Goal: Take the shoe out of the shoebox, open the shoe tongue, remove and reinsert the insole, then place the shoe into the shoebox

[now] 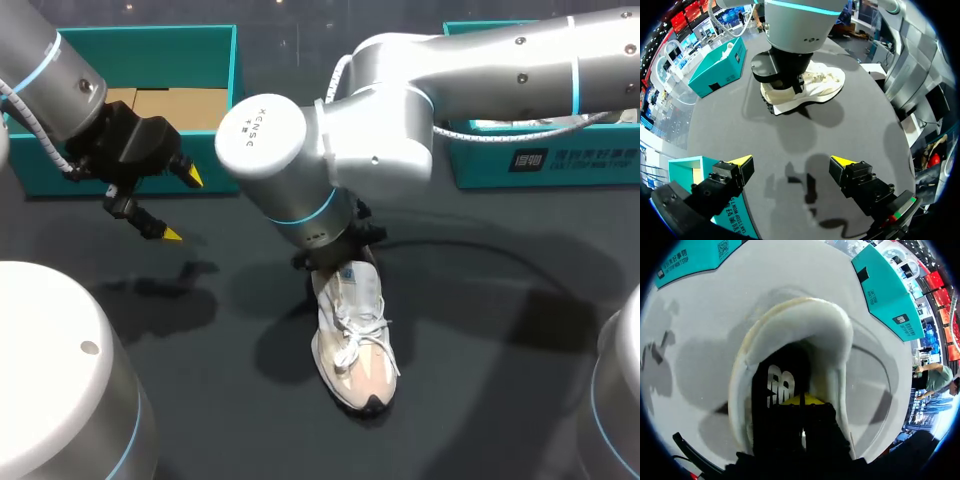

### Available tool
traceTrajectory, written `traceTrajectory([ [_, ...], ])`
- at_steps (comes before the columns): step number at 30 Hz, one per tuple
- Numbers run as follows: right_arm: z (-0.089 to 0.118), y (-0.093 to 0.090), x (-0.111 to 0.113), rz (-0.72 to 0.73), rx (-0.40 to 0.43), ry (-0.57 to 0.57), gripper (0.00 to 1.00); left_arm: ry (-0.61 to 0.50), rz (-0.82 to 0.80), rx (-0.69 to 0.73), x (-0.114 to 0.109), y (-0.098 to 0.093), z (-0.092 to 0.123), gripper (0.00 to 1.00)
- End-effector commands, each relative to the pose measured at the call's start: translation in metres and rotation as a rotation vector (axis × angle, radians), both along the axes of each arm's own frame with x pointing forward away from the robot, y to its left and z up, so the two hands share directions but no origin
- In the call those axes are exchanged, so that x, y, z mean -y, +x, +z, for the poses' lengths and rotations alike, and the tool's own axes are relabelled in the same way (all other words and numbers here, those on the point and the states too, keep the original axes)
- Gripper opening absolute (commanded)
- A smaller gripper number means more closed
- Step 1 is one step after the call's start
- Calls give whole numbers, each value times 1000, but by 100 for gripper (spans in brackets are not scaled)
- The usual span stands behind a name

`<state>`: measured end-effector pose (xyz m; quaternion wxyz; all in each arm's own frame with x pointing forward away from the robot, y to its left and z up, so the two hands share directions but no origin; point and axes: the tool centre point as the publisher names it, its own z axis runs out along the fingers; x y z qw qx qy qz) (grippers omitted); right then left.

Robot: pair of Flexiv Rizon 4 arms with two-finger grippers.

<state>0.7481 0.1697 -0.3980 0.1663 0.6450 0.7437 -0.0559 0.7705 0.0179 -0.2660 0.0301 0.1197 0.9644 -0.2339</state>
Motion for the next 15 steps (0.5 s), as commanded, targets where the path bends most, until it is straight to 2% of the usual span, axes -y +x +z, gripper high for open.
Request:
traceTrajectory([
  [1, -10, 2, 6, 26, 6, 98, 0, 3, 1, 2, -1, -1, 0, 100],
  [9, 35, 1, 14, 28, 129, 128, 0, 3, 1, 2, -1, -1, 0, 100],
  [15, 40, 5, 15, 27, 157, 95, 0, 3, 1, 2, -1, -1, 0, 100],
])
